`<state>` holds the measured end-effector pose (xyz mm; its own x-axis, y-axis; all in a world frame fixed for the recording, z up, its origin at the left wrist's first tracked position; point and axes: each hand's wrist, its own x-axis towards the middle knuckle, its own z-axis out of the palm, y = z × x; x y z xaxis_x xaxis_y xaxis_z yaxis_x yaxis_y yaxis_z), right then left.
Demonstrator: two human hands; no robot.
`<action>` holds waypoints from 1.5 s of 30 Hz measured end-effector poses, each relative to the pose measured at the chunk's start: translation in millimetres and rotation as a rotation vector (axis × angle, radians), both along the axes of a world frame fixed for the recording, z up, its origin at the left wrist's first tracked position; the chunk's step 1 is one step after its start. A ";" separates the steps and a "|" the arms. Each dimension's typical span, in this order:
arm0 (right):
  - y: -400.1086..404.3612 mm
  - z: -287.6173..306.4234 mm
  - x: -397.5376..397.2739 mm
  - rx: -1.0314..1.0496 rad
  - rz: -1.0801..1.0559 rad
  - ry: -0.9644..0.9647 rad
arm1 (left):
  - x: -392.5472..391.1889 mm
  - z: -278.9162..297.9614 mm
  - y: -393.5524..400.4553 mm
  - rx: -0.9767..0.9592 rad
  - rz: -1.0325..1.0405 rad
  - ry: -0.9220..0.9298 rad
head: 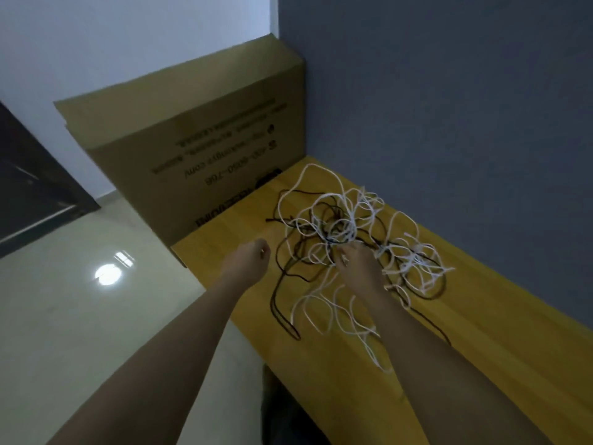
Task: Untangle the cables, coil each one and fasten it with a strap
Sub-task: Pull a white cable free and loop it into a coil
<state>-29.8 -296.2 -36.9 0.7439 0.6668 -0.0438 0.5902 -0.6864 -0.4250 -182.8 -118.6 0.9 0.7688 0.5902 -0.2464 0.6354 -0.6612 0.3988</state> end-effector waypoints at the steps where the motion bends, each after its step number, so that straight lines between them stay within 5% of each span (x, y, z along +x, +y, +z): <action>1: 20.8 -4.6 9.2 0.008 0.005 0.004 | 6.2 -3.6 19.5 0.007 0.000 -0.003; 5: 114.0 -19.8 44.5 0.045 0.013 -0.024 | 40.0 -19.8 99.7 0.046 -0.032 0.018; 8: 176.9 -17.8 61.8 0.156 0.066 -0.217 | 66.0 -28.0 144.7 0.008 -0.073 0.073; 13: 237.7 -36.2 89.9 -0.010 0.234 -0.369 | 110.5 -36.3 205.2 -0.010 -0.168 0.098; 24: 99.1 -43.4 56.1 -0.610 -0.256 0.098 | 175.4 -100.5 194.6 -0.111 -0.645 0.166; 29: 119.3 -34.0 28.0 -0.474 -0.425 0.155 | 193.4 -117.3 189.8 0.076 -0.944 0.321; 34: 157.7 -35.7 10.2 -0.362 -0.444 0.120 | 200.5 -133.5 201.5 0.015 -0.967 0.390; 41: 154.3 -42.6 2.2 -0.490 -0.453 0.126 | 229.7 -112.9 179.0 0.011 -1.041 0.070; 45: 140.6 -42.7 8.0 -0.465 -0.509 0.133 | 253.2 -115.4 156.9 0.189 -1.235 0.086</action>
